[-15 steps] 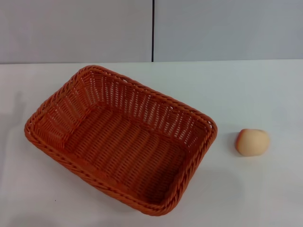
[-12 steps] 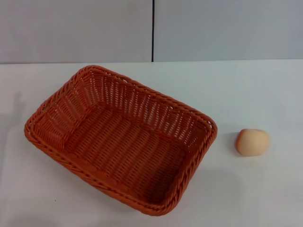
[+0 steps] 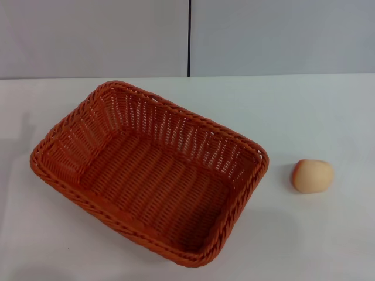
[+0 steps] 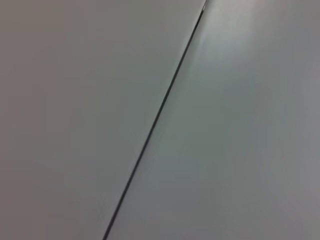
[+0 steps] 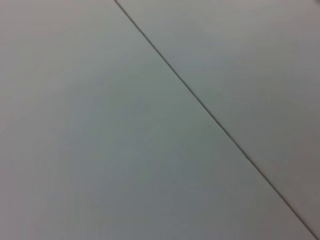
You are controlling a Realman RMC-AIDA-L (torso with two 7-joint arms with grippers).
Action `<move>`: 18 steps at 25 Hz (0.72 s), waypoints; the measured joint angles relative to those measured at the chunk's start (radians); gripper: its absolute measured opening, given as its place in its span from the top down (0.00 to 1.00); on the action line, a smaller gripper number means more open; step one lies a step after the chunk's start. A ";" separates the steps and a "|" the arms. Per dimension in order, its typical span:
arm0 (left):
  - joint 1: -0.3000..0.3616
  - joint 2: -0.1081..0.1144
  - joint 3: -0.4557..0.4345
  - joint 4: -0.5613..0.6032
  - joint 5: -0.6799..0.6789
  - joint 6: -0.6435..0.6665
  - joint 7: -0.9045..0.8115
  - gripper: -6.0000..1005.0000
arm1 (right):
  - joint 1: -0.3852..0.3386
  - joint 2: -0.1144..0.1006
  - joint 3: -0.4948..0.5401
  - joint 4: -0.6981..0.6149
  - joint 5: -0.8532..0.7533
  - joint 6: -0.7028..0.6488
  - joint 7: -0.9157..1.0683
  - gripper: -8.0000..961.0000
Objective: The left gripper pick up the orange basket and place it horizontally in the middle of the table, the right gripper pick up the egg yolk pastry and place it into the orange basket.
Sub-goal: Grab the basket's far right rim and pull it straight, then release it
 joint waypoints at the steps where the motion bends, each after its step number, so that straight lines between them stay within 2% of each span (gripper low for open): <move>1: 0.000 0.000 0.000 0.000 0.000 0.000 0.000 0.24 | -0.001 0.000 -0.001 0.001 0.000 -0.001 0.001 0.17; 4: -0.003 0.002 0.044 0.033 0.000 -0.003 0.000 0.24 | 0.002 -0.001 -0.007 0.003 -0.004 0.007 0.004 0.17; 5: -0.007 0.002 0.102 0.074 0.000 0.002 -0.003 0.24 | 0.004 -0.002 -0.010 0.004 -0.007 0.013 0.005 0.17; 6: -0.007 0.002 0.102 0.074 0.000 0.002 -0.003 0.25 | 0.005 -0.003 -0.017 0.004 -0.008 0.015 0.005 0.17; 7: -0.014 0.004 0.148 0.104 0.001 0.004 -0.017 0.25 | 0.006 -0.003 -0.030 0.004 -0.010 0.017 0.005 0.17; 9: -0.014 0.004 0.148 0.104 0.001 0.004 -0.017 0.25 | 0.005 -0.005 -0.073 0.000 -0.012 0.014 0.005 0.17; 10: -0.038 0.006 0.237 0.181 0.001 -0.002 -0.083 0.25 | 0.004 -0.005 -0.092 -0.003 -0.012 0.012 0.005 0.17; 11: -0.038 0.006 0.237 0.181 0.001 -0.002 -0.083 0.26 | 0.003 -0.005 -0.109 -0.006 -0.012 0.011 0.005 0.17; 12: -0.057 0.007 0.293 0.232 0.001 -0.011 -0.131 0.26 | 0.003 -0.006 -0.119 -0.009 -0.013 0.012 0.005 0.17; 14: -0.057 0.007 0.293 0.232 0.001 -0.011 -0.131 0.26 | 0.004 -0.007 -0.132 -0.012 -0.013 0.013 0.006 0.17; 15: -0.076 0.007 0.340 0.283 0.001 -0.017 -0.191 0.26 | 0.005 -0.007 -0.138 -0.012 -0.013 0.013 0.006 0.17; 16: -0.076 0.007 0.340 0.283 0.001 -0.017 -0.191 0.27 | 0.005 -0.007 -0.141 -0.012 -0.013 0.014 0.006 0.17; 17: -0.120 0.008 0.412 0.402 0.001 -0.024 -0.334 0.27 | 0.005 -0.007 -0.144 -0.013 -0.013 0.014 0.006 0.17; 18: -0.120 0.008 0.412 0.402 0.001 -0.024 -0.334 0.27 | 0.006 -0.007 -0.145 -0.013 -0.013 0.015 0.008 0.17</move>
